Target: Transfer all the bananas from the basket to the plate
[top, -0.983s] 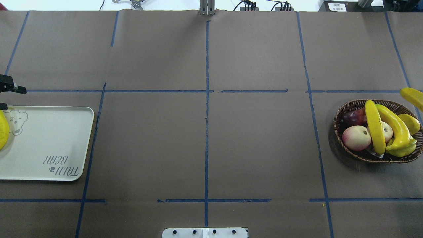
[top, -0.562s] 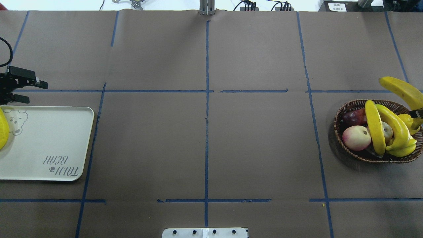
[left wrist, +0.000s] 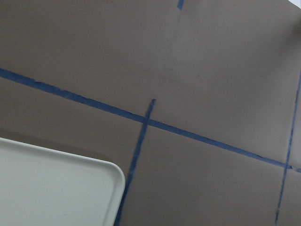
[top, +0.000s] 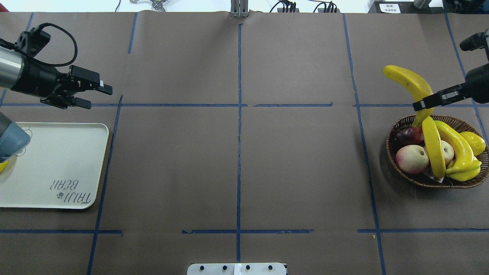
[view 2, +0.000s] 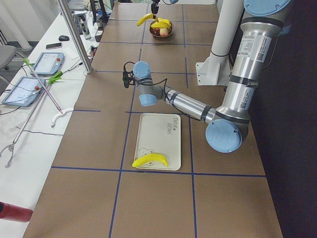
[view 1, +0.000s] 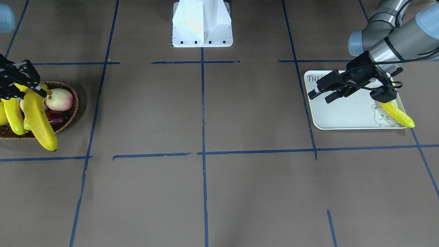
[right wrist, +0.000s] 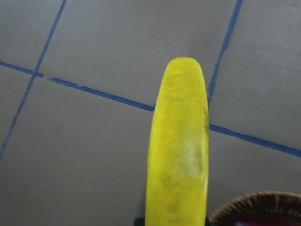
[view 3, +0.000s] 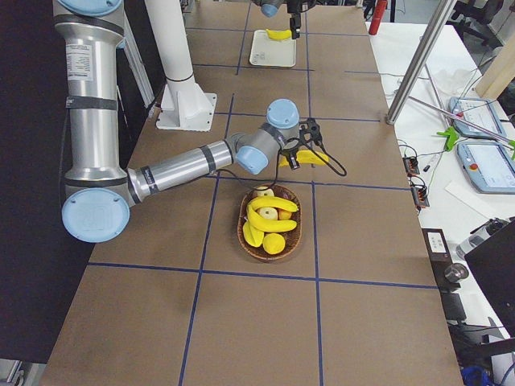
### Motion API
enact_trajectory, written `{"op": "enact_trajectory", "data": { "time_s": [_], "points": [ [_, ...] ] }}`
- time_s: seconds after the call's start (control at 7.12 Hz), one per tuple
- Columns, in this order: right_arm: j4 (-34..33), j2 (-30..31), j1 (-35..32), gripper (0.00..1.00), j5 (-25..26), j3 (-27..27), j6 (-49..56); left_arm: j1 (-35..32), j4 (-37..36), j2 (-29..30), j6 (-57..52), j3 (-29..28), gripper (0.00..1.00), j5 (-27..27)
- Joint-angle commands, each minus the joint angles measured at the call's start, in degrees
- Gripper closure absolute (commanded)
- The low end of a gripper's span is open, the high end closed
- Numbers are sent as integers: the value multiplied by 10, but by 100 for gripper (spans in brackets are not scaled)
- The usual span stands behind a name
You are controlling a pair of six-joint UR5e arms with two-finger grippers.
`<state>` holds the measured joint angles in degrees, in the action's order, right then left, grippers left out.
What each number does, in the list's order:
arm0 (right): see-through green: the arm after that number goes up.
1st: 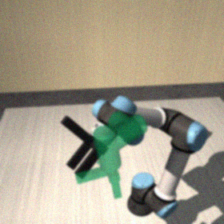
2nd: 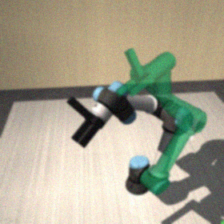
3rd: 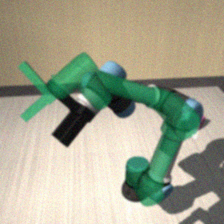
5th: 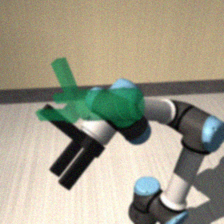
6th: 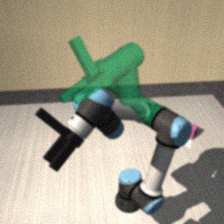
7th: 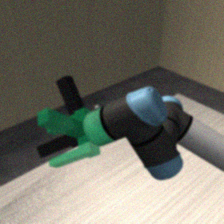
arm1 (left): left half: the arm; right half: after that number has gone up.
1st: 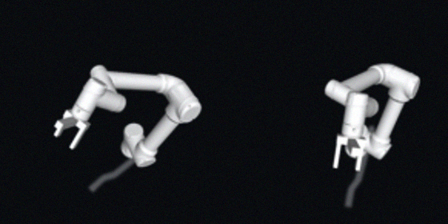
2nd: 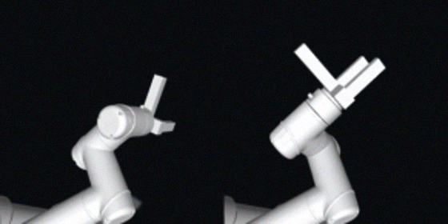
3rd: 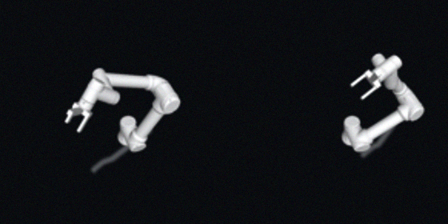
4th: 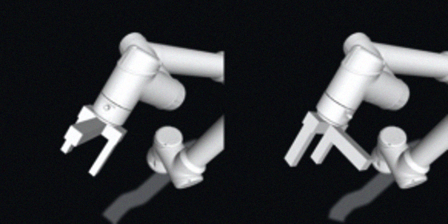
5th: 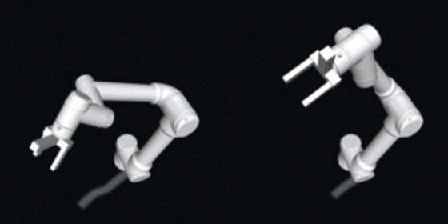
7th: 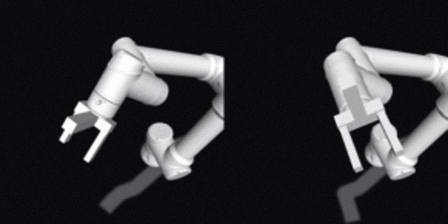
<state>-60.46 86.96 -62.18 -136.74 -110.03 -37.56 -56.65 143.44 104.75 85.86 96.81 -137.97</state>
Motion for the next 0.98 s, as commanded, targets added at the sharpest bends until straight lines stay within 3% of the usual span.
{"op": "enact_trajectory", "data": {
  "time_s": [0.0, 0.28, 0.42, 0.56, 0.84],
  "points": [
    [1, -70, 84, 100, 42, 3, -92, 48, -3, 61, 101, -7, 1, 42],
    [2, -154, 139, 100, 84, 3, -199, 92, -9, 117, 244, -8, 1, 95],
    [16, -196, 173, 100, 129, 6, -251, 108, -11, 147, 335, -8, 1, 134],
    [40, -211, 206, 100, 177, 8, -293, 116, -11, 159, 378, -8, 1, 157],
    [63, -217, 247, 100, 212, 10, -301, 124, -28, 184, 398, -18, 1, 161]
  ]
}}
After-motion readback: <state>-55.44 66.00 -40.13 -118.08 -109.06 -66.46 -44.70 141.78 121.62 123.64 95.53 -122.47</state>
